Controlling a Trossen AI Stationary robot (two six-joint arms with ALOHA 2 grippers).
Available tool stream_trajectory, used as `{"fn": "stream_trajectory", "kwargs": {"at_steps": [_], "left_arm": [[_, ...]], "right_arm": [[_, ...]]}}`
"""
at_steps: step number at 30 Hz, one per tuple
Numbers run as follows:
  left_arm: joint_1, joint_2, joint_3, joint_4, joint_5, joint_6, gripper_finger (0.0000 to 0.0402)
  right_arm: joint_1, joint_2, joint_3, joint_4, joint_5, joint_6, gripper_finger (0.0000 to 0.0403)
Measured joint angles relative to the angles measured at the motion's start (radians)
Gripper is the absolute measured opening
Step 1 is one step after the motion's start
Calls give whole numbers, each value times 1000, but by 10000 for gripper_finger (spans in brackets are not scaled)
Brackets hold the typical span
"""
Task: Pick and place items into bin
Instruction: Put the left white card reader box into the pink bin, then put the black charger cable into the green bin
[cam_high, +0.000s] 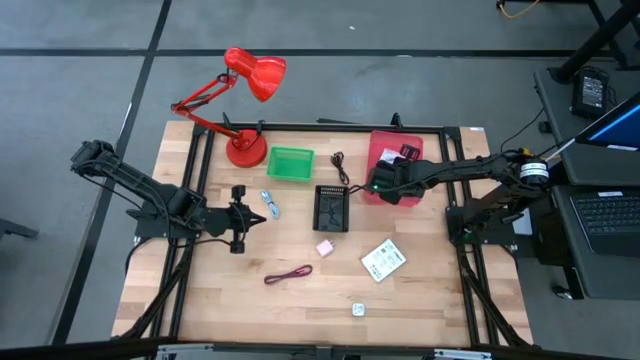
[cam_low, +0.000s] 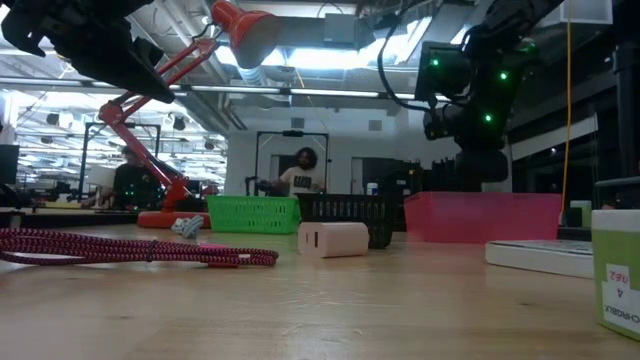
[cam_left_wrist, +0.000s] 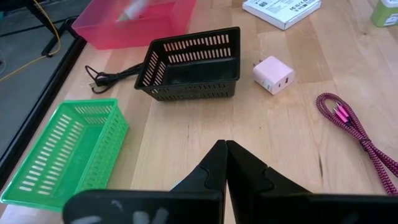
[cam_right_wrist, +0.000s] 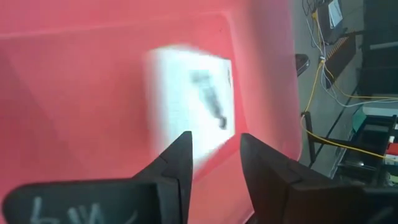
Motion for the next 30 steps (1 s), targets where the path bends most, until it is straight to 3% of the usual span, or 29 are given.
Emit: {"fn": "stream_trajectory", "kwargs": {"at_steps": [9, 19, 26, 30], "left_arm": [[0, 0, 0, -1, 1, 0, 3], [0, 0, 0, -4, 1, 0, 3], [0, 0, 0, -4, 1, -1, 3], [0, 0, 0, -4, 1, -10, 3]], "right_arm": [[14, -1, 117, -29, -15, 5, 113], [2, -1, 189, 139, -349, -6, 113], [2, -1, 226, 234, -465, -1, 113], [2, -1, 240, 347, -494, 78, 113]]}}
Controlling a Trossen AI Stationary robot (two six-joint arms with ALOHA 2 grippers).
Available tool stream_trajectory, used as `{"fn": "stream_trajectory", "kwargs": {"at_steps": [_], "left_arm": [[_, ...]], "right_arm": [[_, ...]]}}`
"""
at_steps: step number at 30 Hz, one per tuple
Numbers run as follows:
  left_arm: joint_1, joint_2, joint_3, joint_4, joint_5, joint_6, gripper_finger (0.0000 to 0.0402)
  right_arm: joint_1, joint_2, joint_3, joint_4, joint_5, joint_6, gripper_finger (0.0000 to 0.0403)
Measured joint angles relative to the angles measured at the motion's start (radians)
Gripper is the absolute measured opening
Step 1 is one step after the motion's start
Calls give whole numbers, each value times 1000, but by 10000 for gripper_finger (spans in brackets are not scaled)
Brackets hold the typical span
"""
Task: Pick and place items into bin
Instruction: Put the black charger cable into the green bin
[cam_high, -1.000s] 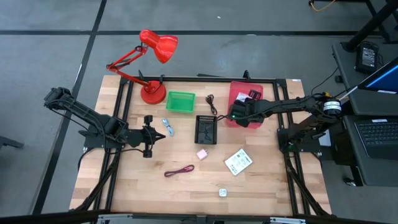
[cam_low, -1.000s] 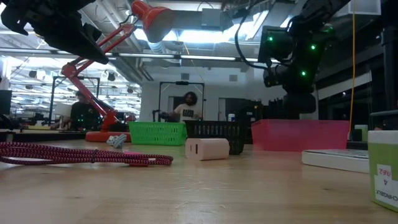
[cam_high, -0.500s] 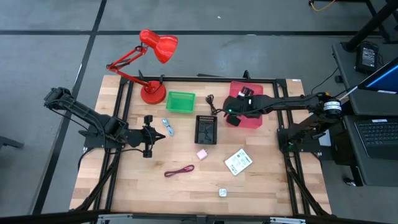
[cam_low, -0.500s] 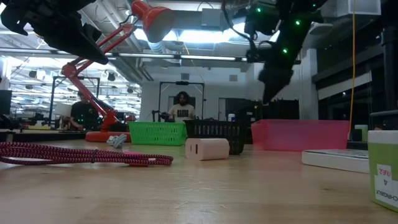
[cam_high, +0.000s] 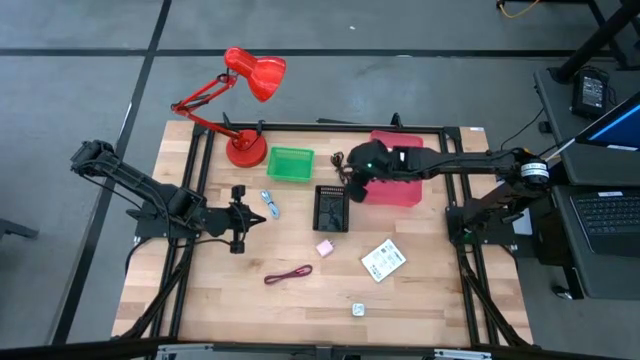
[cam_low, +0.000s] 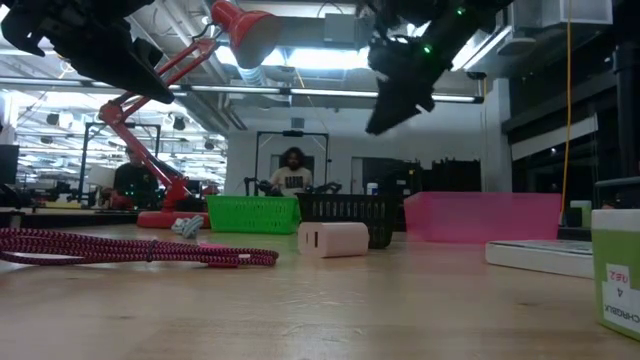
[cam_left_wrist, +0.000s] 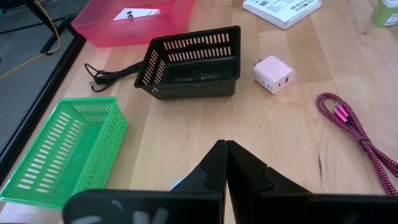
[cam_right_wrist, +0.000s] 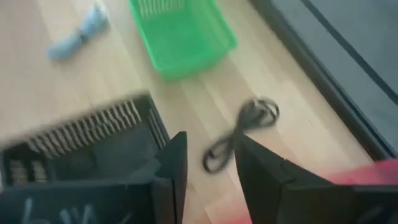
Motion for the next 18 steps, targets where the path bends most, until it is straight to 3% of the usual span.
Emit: {"fn": "stream_trajectory", "kwargs": {"at_steps": [8, 18], "left_arm": [[0, 0, 0, 0, -3, 0, 3], [0, 0, 0, 2, -3, 0, 3]], "right_arm": [[-11, 7, 11, 19, -3, 51, 113], [-95, 139, 57, -7, -79, 72, 113]]}}
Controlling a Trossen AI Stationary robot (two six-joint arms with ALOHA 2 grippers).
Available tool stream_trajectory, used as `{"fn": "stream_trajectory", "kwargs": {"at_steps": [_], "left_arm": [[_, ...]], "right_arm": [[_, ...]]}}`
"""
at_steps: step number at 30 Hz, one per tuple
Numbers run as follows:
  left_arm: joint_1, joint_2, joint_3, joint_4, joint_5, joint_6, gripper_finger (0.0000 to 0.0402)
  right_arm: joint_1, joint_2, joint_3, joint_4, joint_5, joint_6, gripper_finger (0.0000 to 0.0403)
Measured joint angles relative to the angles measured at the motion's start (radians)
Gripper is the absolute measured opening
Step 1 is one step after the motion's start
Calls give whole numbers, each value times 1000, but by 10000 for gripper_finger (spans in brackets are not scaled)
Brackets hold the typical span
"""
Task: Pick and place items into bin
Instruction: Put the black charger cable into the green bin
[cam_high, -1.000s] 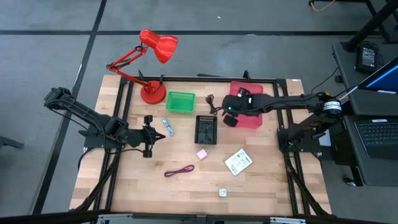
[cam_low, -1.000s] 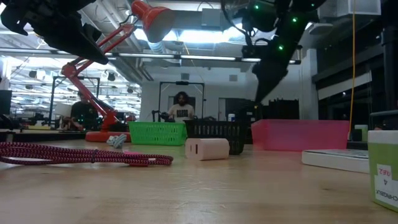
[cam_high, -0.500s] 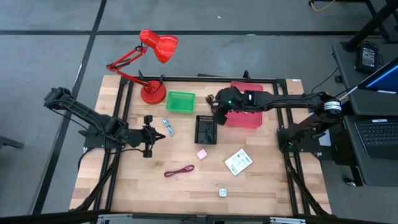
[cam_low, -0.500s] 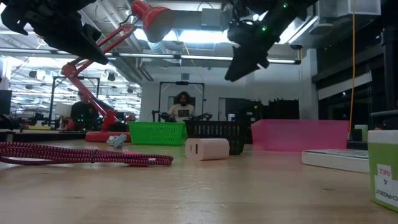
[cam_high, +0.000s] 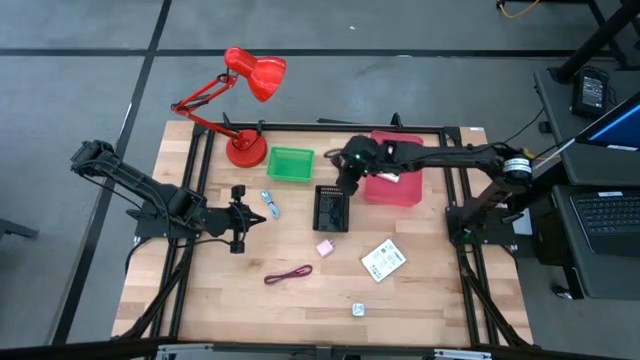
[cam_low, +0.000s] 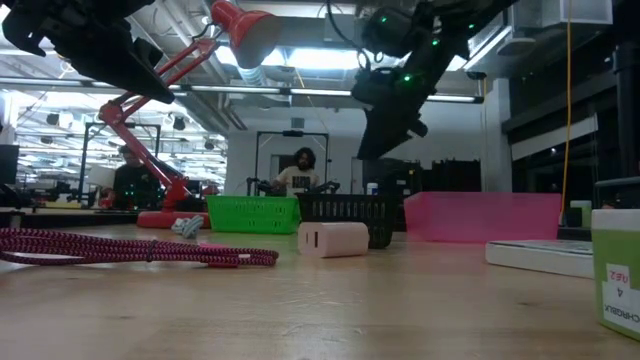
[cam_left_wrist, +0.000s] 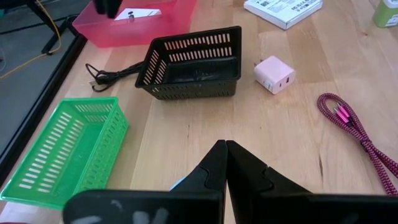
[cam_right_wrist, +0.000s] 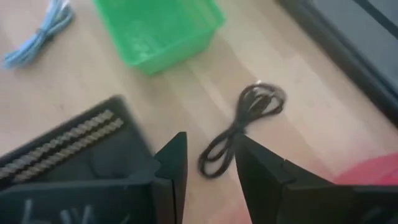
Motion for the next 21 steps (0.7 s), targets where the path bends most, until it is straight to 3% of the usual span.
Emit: {"fn": "stream_trajectory", "kwargs": {"at_steps": [15, 21], "left_arm": [[0, 0, 0, 0, -32, 26, 3], [0, 0, 0, 0, -52, 26, 3]], "right_arm": [[-59, 266, 265, -201, -27, -22, 113], [-85, 338, 300, -233, -85, -23, 113]]}}
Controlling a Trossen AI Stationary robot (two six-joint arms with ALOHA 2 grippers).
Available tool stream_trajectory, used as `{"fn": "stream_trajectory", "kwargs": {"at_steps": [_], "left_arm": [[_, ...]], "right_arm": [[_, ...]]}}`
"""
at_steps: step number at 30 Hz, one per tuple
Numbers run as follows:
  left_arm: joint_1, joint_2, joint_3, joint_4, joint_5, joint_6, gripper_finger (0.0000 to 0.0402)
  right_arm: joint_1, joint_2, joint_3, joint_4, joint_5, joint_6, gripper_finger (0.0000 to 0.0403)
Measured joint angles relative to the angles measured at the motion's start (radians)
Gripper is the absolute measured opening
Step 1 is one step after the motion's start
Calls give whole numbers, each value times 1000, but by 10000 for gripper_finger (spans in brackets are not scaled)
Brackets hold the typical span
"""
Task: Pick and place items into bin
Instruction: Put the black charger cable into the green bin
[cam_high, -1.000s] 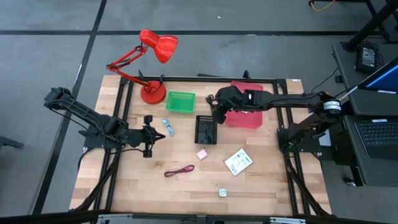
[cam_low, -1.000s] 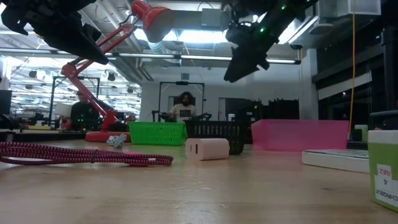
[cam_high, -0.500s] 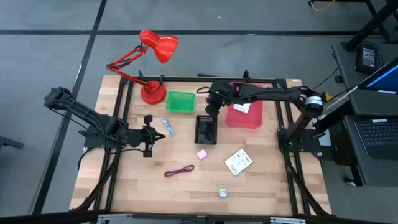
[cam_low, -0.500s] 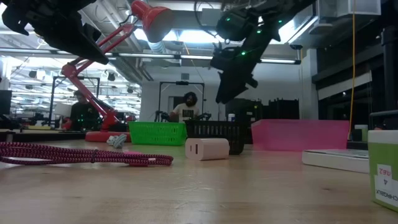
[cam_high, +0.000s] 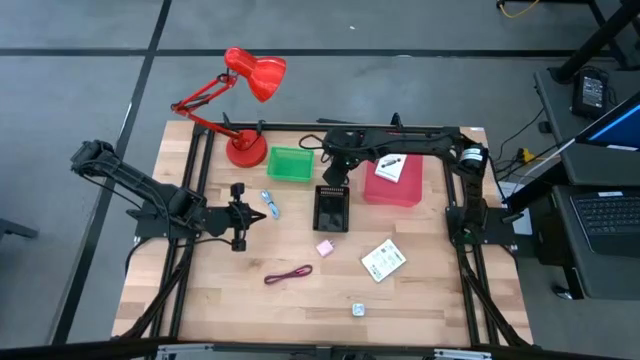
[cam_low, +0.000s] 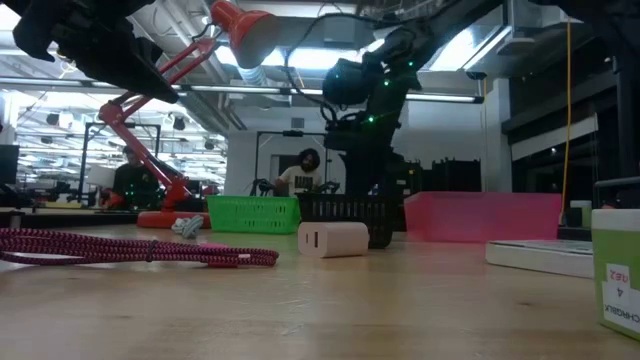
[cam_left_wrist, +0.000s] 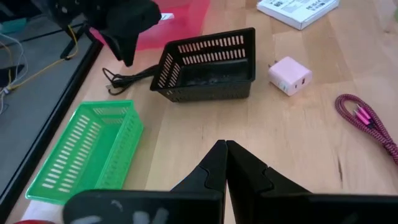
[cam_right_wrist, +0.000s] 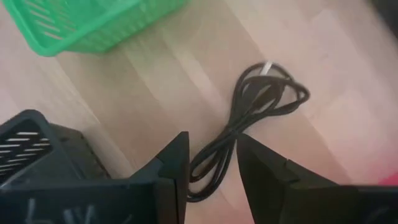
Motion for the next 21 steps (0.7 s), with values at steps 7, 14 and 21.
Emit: {"fn": "stream_trajectory", "kwargs": {"at_steps": [7, 14, 21], "left_arm": [[0, 0, 0, 0, 0, 0, 3], [0, 0, 0, 0, 0, 0, 3], [0, 0, 0, 0, 1, 0, 3]], "right_arm": [[-13, 20, -3, 4, -12, 5, 113], [-13, 33, -5, 35, -12, 21, 113], [-19, 38, -38, 55, 2, 36, 113]]}}
